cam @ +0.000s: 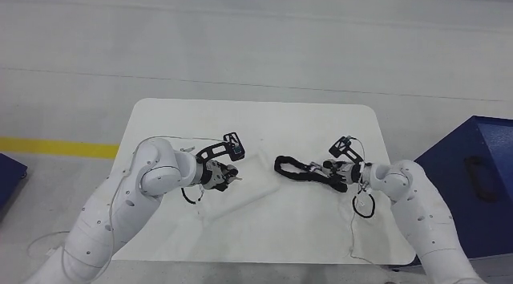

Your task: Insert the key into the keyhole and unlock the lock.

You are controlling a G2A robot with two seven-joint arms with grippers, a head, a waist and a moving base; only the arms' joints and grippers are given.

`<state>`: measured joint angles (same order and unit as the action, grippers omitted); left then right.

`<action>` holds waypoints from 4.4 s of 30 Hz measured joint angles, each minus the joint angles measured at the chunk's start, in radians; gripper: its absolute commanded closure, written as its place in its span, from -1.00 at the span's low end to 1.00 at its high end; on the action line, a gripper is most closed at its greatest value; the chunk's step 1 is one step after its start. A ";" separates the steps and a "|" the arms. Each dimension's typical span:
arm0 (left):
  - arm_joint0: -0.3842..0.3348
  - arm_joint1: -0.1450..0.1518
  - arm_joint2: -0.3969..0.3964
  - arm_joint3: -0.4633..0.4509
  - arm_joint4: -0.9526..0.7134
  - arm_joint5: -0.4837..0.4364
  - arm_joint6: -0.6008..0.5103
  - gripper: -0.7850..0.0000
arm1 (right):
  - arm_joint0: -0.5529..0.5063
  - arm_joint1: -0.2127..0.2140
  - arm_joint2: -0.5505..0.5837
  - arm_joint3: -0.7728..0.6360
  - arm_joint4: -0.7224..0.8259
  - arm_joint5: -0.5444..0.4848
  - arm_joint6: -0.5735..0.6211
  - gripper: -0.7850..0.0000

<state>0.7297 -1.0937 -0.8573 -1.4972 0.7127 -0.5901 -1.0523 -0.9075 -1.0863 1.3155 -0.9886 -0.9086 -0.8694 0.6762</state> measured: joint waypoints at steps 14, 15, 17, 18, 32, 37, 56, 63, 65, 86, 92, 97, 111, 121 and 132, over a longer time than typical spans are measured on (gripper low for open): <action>0.000 0.000 0.000 0.000 0.000 0.000 0.000 1.00 | -0.201 0.130 0.066 -0.276 0.254 -0.133 0.141 1.00; 0.000 0.000 0.000 0.000 0.000 0.000 0.000 1.00 | -0.214 0.144 0.059 -0.292 0.243 -0.141 0.134 1.00; 0.000 0.000 0.000 0.000 0.000 0.000 0.000 1.00 | -0.229 0.160 0.045 -0.313 0.233 -0.143 0.131 1.00; 0.000 0.000 0.000 0.000 0.000 0.000 0.000 1.00 | -0.236 0.167 0.033 -0.326 0.231 -0.143 0.131 1.00; 0.000 0.000 0.000 0.000 0.000 0.000 0.000 1.00 | -0.224 0.196 -0.114 -0.361 0.079 -0.143 0.130 -0.75; 0.000 0.000 0.000 0.000 0.000 0.000 0.000 1.00 | -0.210 0.207 -0.129 -0.342 0.136 -0.143 0.132 -1.00; 0.000 0.000 0.000 0.000 0.000 0.000 0.000 1.00 | -0.260 0.254 -0.147 -0.570 0.171 0.132 0.229 -1.00; 0.000 0.000 0.000 0.000 0.000 0.000 0.000 1.00 | -0.300 0.242 -0.211 -0.611 -0.038 0.257 0.141 -1.00; 0.000 0.000 0.000 0.000 0.000 0.000 0.000 1.00 | -0.296 0.237 -0.229 -0.607 -0.068 0.279 0.134 -1.00; 0.000 0.000 0.000 0.000 0.000 0.000 0.000 1.00 | -0.215 0.199 -0.322 -0.514 -0.083 0.330 0.167 1.00; 0.000 0.000 0.000 0.000 0.000 0.000 0.000 1.00 | -0.201 0.193 -0.333 -0.497 -0.071 0.319 0.175 1.00; 0.000 0.000 0.000 0.000 0.000 0.000 0.000 1.00 | -0.195 0.191 -0.326 -0.486 -0.052 0.301 0.169 1.00; 0.000 0.000 0.000 0.000 0.000 0.000 0.000 1.00 | -0.206 0.216 -0.205 -0.454 0.152 0.191 0.164 1.00; 0.000 0.000 0.000 0.000 0.000 0.000 0.000 1.00 | -0.246 0.241 -0.107 -0.458 0.229 0.098 0.112 1.00; 0.000 0.000 0.000 0.000 0.000 0.000 0.000 1.00 | -0.163 0.212 -0.224 -0.387 0.159 0.245 0.165 -1.00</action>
<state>0.7297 -1.0937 -0.8573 -1.4972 0.7127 -0.5901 -1.0523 -1.0704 -0.8747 1.0912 -1.3753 -0.7500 -0.6248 0.8408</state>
